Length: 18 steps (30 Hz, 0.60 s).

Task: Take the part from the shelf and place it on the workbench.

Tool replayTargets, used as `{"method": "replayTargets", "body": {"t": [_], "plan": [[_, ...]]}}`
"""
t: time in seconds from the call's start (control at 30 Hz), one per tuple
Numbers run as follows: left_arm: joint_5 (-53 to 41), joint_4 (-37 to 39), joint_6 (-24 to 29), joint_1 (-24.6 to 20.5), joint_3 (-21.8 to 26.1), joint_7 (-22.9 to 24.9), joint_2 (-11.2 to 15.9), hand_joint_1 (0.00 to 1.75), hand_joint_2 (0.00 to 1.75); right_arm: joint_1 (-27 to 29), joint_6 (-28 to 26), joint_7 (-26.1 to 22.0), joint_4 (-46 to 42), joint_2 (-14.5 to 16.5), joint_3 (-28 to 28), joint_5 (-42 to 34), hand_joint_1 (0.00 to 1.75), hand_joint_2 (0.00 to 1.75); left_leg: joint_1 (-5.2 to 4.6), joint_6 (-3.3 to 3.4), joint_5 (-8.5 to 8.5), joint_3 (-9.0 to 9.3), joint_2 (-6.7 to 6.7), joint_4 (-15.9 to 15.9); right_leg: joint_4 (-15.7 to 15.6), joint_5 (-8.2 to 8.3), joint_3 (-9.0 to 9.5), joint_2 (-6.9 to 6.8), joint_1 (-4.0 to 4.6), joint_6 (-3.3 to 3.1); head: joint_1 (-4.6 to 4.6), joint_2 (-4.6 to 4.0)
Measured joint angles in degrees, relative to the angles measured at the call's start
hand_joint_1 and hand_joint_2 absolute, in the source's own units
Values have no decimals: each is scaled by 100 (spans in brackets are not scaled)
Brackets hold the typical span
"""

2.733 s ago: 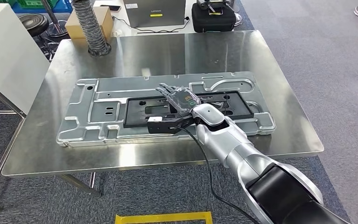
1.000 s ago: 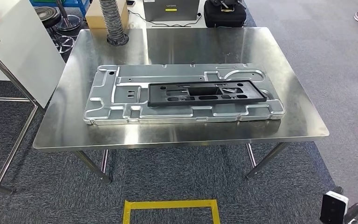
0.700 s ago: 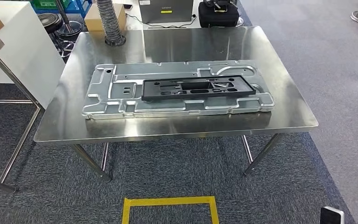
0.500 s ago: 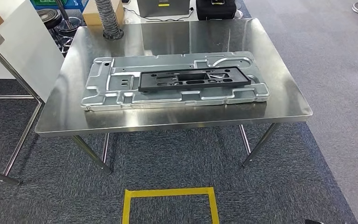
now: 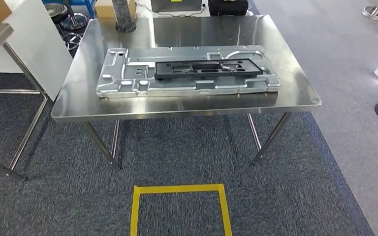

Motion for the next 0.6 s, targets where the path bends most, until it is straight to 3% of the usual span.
{"method": "replayTargets", "body": {"t": [0.03, 0.07, 0.1, 0.17, 0.2, 0.27, 0.3, 0.33, 0.37, 0.43, 0.47, 0.5, 0.53, 0.6], "plan": [[-16, 0, -9, 0, 0, -3, -2, 0, 0, -10, 94, 28, 34, 15, 10, 1, 0, 0, 4, -18, 62, -109, 3, 33, -64, 157, 164, 0, -15, 9, 7, 0], [-30, 0, -18, -2, 0, -5, -4, 0, 0, -23, 161, 40, 57, 24, 21, 1, 0, 0, 8, -40, 120, -214, 5, 72, -343, 307, 437, 0, -29, 12, 12, 0], [-43, 0, -27, -4, -1, -6, -5, 0, 0, -41, 205, 41, 72, 30, 33, 2, 0, 0, 7, -65, 169, -309, 5, 112, -770, 355, 787, 2, -38, 5, 18, 0], [-56, 0, -42, -11, -1, -5, -7, 0, 0, -88, 261, 34, 90, 35, 50, 2, 0, 0, 2, -132, 268, -431, 5, 168, -1635, 221, 1374, 8, -19, -42, 22, 0], [-63, 0, -47, -14, -1, -4, -7, 0, 0, -105, 275, 32, 99, 39, 54, 1, 0, 0, 1, -167, 314, -457, 6, 174, -1864, 141, 1502, 10, 0, -70, 31, 0], [-79, 0, -55, -14, 0, -1, -5, 0, 0, -117, 290, 32, 123, 46, 55, 1, 0, 0, 17, -240, 411, -491, 1, 158, -1942, 183, 1464, 3, 20, -147, 38, 1], [-85, 0, -59, -7, 0, 2, -4, 0, 0, -122, 293, 37, 137, 48, 56, 1, 0, 0, 26, -275, 368, -534, -9, 198, -1948, 239, 1413, -9, 19, -194, 41, 1], [-89, 0, -63, 4, 0, 4, -4, 0, 0, -125, 295, 45, 148, 47, 57, 2, 0, 0, 36, -309, 217, -603, -21, 328, -1951, 306, 1348, -23, 17, -251, 24, 1], [-91, 0, -67, 18, 0, 6, -4, 0, 0, -125, 296, 55, 158, 45, 57, 3, 0, 0, 43, -336, -44, -695, -33, 582, -1961, 377, 1278, -37, 18, -300, 11, 0], [-94, 0, -71, 29, 0, 7, -10, 0, 0, -120, 306, 66, 168, 42, 59, 6, 0, 0, 54, -360, -639, -895, -39, 1353, -1949, 500, 1121, -48, 53, -353, -12, 0], [-94, 0, -72, 29, 0, 7, -13, 0, 0, -116, 317, 67, 172, 40, 59, 8, 0, 0, 56, -363, -792, -940, -39, 1690, -1936, 561, 1033, -50, 71, -361, -11, 0], [-95, 0, -73, 27, 0, 5, -14, 0, 0, -115, 331, 67, 174, 39, 60, 9, 0, 0, 55, -357, -806, -908, -39, 1871, -1919, 619, 941, -49, 86, -363, -12, 0], [-95, 0, -77, 26, 0, 0, -14, 0, 0, -115, 354, 63, 176, 38, 60, 9, 0, 0, 53, -342, -700, -767, -40, 1830, -1895, 672, 847, -47, 99, -361, -12, 0], [-95, -1, -84, 22, 0, -19, -11, 0, 0, -115, 390, 43, 178, 39, 60, 9, 0, 0, 38, -268, -427, -200, -44, 1161, -1841, 763, 684, -42, 118, -345, -13, 0]]}}
